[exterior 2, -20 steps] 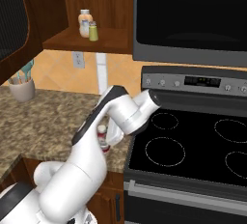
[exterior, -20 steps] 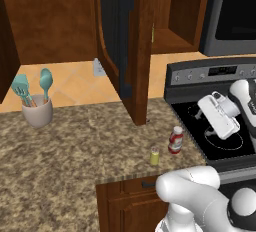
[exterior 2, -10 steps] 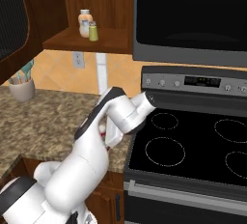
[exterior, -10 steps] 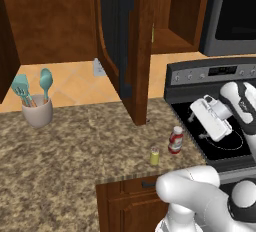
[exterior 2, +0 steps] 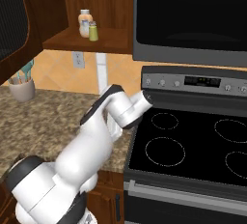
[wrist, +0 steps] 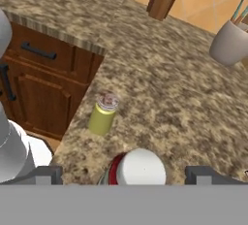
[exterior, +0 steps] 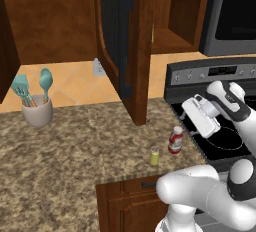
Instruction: Put the shaker and condiment bottle from the counter next to their counterparts in the cabinet.
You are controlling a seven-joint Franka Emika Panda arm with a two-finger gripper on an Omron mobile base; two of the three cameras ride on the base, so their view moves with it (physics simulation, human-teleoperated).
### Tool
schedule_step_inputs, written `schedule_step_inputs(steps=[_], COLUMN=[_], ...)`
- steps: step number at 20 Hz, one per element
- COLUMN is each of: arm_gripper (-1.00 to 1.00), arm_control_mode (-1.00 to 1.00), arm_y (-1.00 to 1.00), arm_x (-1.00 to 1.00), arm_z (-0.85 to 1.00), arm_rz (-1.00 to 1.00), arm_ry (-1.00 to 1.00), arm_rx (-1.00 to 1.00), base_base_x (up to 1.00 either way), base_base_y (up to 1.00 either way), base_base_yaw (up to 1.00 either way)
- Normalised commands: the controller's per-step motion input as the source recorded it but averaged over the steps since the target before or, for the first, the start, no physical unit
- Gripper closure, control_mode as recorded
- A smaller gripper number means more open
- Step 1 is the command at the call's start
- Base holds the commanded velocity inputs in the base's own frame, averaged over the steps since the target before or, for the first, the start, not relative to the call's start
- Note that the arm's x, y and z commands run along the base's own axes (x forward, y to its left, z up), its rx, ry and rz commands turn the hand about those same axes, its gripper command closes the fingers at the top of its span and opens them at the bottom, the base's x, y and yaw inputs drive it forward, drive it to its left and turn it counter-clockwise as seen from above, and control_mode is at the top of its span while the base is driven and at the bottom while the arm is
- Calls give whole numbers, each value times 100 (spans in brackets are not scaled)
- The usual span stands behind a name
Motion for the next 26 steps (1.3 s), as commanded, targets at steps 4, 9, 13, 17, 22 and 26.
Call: schedule_step_inputs(steps=[4,9,13,17,22,26], arm_gripper=[-100,-100,-100,-100,-100,-100], arm_control_mode=[-100,-100,-100,-100,-100,-100], arm_y=[0,1,2,1,0,2], arm_x=[19,18,24,12,2,0], arm_z=[-23,-20,-9,-7,-16,-21], arm_rz=[4,4,2,4,5,5], arm_ry=[0,2,1,1,2,3], arm_rx=[0,0,0,0,0,0], base_base_x=[0,0,0,0,0,0], base_base_y=[0,0,0,0,0,0], base_base_yaw=[0,0,0,0,0,0])
